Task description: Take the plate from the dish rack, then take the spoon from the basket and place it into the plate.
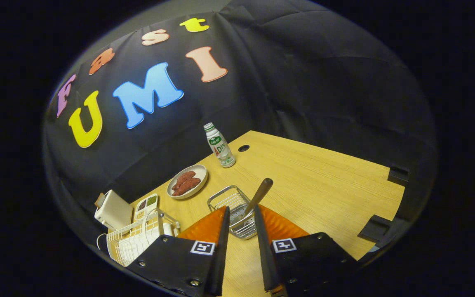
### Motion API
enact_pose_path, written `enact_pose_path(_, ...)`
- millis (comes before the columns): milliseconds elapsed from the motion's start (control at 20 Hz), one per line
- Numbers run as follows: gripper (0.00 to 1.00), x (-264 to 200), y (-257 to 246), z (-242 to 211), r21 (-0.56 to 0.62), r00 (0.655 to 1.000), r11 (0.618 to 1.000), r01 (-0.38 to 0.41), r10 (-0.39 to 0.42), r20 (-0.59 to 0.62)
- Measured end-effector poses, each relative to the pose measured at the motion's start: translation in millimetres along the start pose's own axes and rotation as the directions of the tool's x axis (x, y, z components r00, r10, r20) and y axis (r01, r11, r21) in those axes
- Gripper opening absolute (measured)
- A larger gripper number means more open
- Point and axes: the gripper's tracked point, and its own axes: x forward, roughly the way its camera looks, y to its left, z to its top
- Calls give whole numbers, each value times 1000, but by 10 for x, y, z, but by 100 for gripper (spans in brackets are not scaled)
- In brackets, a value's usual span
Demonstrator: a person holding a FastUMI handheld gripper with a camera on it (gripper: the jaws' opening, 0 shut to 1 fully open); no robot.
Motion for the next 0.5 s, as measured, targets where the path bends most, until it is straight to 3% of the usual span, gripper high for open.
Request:
enact_pose_path(300, 36, 403, -115, 50, 25, 999, 999, 45, -45, -15)
enact_pose_path(500, 36, 594, -174, -5, -18, 996, 996, 83, -84, -35)
